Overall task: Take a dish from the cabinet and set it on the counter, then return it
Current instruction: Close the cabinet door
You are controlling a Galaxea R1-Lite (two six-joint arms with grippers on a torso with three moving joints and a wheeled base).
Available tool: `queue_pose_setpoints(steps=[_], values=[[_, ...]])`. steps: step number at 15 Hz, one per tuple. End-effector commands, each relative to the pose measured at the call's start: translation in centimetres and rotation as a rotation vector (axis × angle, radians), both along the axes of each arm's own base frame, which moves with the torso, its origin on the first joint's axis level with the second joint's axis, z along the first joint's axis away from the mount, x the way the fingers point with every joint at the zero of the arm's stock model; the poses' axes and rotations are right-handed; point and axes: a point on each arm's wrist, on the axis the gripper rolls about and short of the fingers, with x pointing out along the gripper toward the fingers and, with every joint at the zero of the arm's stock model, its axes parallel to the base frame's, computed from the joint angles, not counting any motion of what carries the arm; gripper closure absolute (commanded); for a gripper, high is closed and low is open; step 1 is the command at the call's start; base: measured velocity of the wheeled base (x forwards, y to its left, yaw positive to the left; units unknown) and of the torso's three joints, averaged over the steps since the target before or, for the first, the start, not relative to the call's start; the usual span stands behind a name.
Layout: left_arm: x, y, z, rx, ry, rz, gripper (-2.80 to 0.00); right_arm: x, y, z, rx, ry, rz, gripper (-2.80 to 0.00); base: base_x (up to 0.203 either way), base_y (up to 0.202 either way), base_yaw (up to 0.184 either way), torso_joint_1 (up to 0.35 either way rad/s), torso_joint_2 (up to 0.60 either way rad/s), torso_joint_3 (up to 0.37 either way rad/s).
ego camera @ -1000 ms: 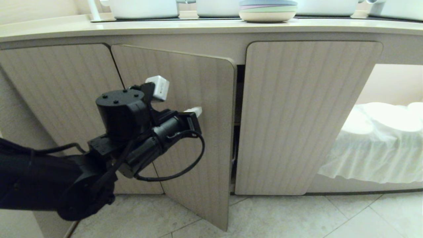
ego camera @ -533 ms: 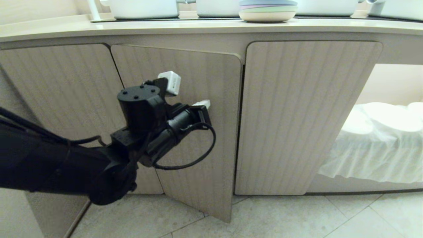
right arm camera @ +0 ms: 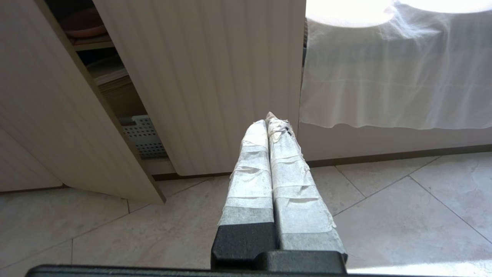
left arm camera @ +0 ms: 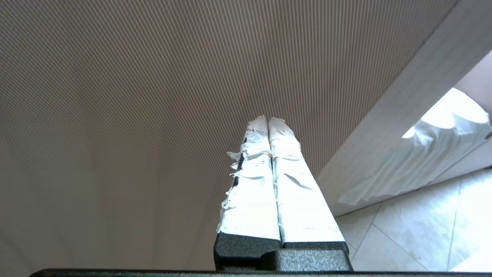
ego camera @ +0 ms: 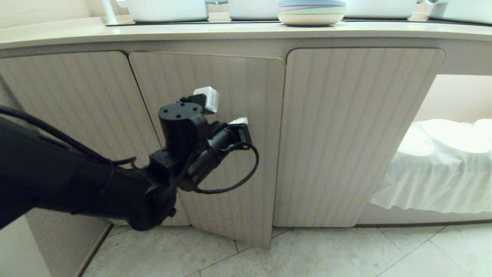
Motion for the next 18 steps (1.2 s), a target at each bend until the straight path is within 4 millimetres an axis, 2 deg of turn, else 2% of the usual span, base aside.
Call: queue_pose_setpoints(steps=[1, 5, 12, 18], values=[[0.7, -0.4, -0.4, -0.004, -0.001, 0.013, 0.0, 0.0, 0.0, 0.0, 0.0, 0.0, 0.0, 0.0, 0.0, 0.0, 0.0, 0.0, 0.0, 0.0], [1.1, -0.6, -1.2, -0.001, 0.005, 0.062, 0.0, 0.0, 0.0, 0.0, 0.0, 0.0, 0.0, 0.0, 0.0, 0.0, 0.0, 0.0, 0.0, 0.0], [1.4, -0.7, -1.3, -0.014, -0.009, 0.096, 0.0, 0.0, 0.0, 0.0, 0.0, 0.0, 0.0, 0.0, 0.0, 0.0, 0.0, 0.0, 0.0, 0.0], [2.6, -1.6, -1.1, -0.036, -0.03, 0.14, 0.0, 0.0, 0.0, 0.0, 0.0, 0.0, 0.0, 0.0, 0.0, 0.0, 0.0, 0.0, 0.0, 0.0]])
